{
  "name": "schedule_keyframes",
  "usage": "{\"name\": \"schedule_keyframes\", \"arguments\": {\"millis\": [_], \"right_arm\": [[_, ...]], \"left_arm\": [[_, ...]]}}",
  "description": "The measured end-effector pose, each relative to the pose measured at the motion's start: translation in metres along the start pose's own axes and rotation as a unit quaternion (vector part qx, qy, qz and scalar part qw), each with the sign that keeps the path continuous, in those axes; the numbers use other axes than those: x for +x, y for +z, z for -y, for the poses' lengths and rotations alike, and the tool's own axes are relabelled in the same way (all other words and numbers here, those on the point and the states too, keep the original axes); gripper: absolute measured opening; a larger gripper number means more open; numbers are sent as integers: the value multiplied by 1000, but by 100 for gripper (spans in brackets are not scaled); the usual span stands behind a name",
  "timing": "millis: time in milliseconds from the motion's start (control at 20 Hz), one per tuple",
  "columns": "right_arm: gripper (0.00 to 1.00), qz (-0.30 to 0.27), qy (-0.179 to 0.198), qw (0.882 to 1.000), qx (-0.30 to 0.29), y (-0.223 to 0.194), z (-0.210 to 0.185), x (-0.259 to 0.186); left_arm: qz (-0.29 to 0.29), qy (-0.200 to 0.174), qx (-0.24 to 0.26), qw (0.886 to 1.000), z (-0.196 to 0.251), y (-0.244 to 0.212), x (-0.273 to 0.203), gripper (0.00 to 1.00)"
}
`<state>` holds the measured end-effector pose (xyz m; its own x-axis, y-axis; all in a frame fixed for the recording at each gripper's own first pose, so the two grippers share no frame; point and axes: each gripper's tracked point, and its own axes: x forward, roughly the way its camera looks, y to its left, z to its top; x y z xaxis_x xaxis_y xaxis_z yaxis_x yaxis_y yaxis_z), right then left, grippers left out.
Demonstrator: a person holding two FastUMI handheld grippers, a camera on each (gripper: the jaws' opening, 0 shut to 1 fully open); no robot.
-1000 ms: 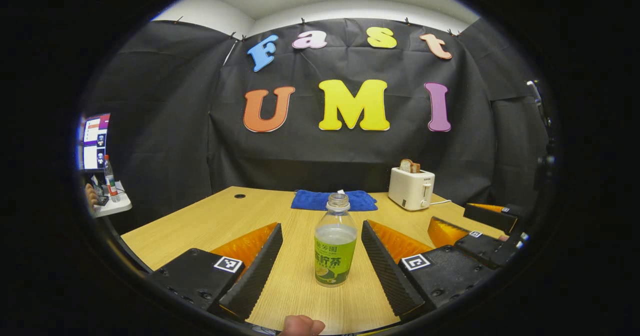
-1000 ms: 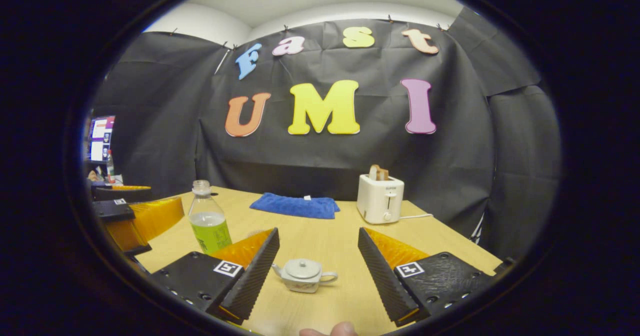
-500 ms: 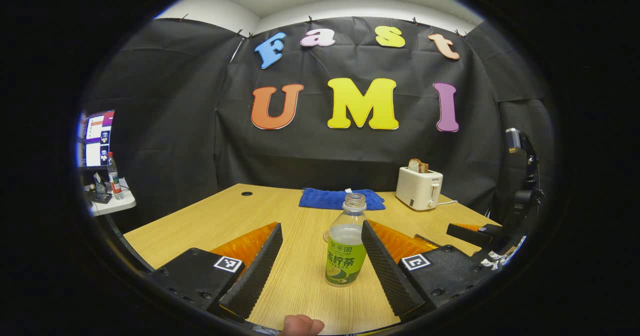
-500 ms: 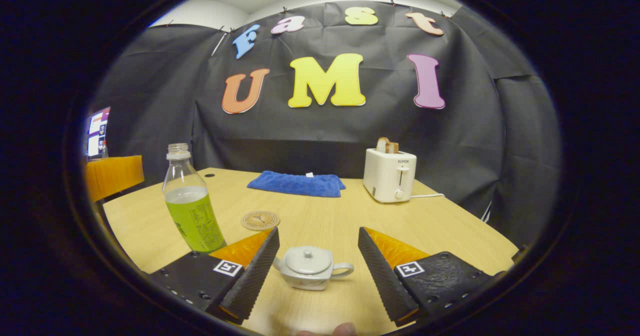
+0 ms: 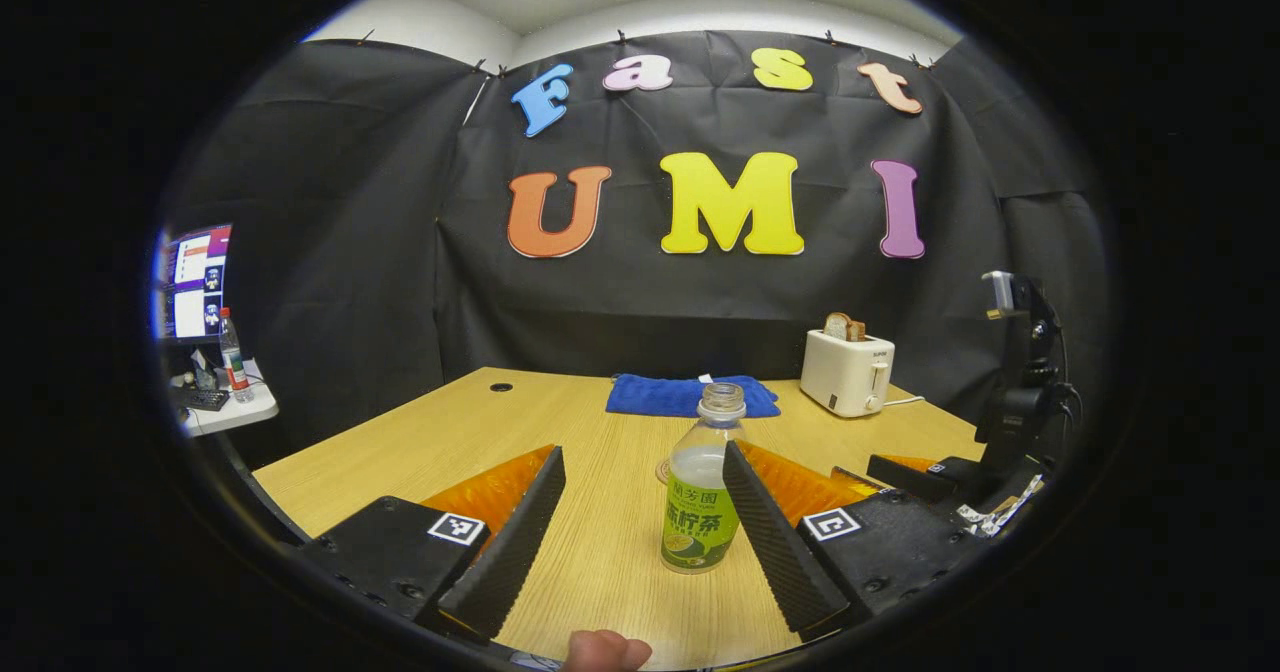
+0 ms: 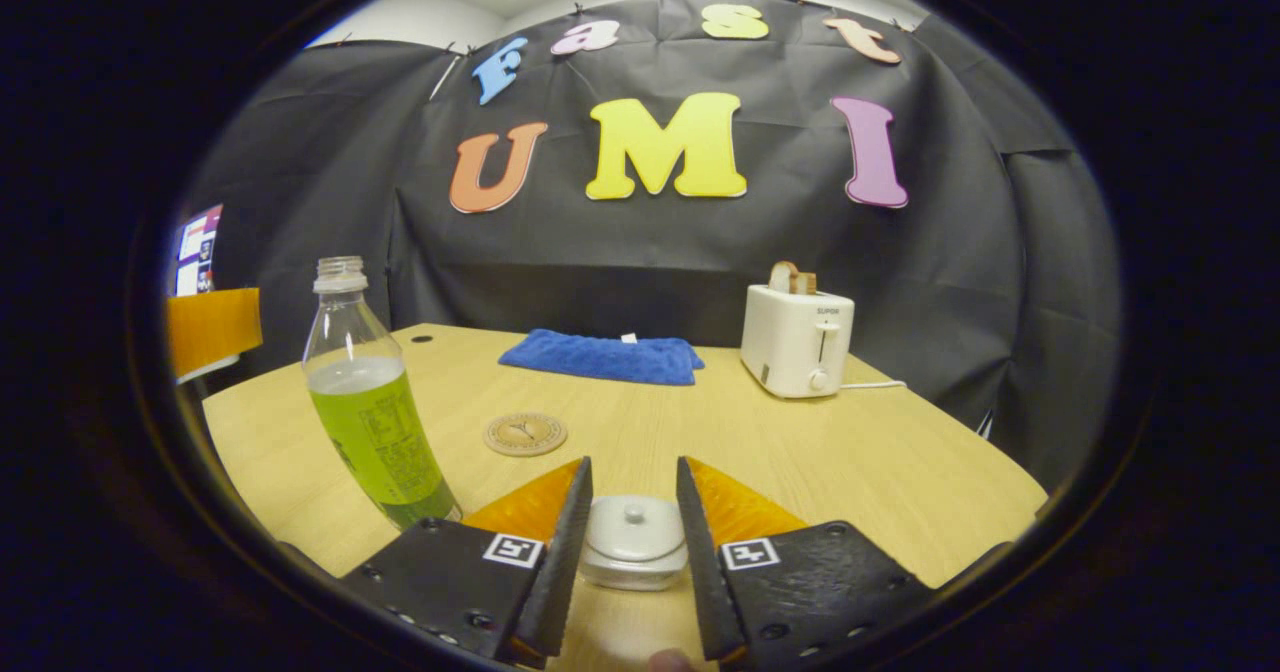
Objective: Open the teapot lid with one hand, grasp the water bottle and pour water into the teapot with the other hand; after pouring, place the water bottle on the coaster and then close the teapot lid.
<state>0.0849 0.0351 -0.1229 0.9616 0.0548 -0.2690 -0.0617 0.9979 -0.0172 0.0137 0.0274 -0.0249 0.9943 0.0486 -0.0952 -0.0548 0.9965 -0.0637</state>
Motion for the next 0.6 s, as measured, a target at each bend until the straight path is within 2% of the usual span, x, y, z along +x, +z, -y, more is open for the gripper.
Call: {"name": "schedule_keyframes", "arguments": {"millis": [50, 100, 300, 400, 450, 550, 600], "right_arm": [[43, -5, -1, 1000, -1, -3, 0, 3], [36, -7, -1, 1000, -2, -4, 0, 5], [36, -17, 5, 1000, -6, -10, -7, 7], [4, -18, 0, 1000, -13, -10, -2, 11], [10, -20, 4, 1000, -16, -10, -2, 11], [12, -19, 3, 1000, -18, -10, -4, 12], [1, -18, 5, 1000, -18, -10, -5, 4]], "left_arm": [[0, 0, -1, 1000, -1, -1, -1, 99], [0, 0, -2, 1000, -1, -1, 0, 99], [-3, 0, -3, 1000, -2, -3, 0, 99], [-4, -1, -3, 1000, -2, -2, 0, 99], [-5, -1, -4, 1000, -2, -2, 0, 99], [-6, -3, -6, 1000, -2, -3, 1, 99], [-5, -4, -5, 1000, -1, -3, 0, 99]]}}
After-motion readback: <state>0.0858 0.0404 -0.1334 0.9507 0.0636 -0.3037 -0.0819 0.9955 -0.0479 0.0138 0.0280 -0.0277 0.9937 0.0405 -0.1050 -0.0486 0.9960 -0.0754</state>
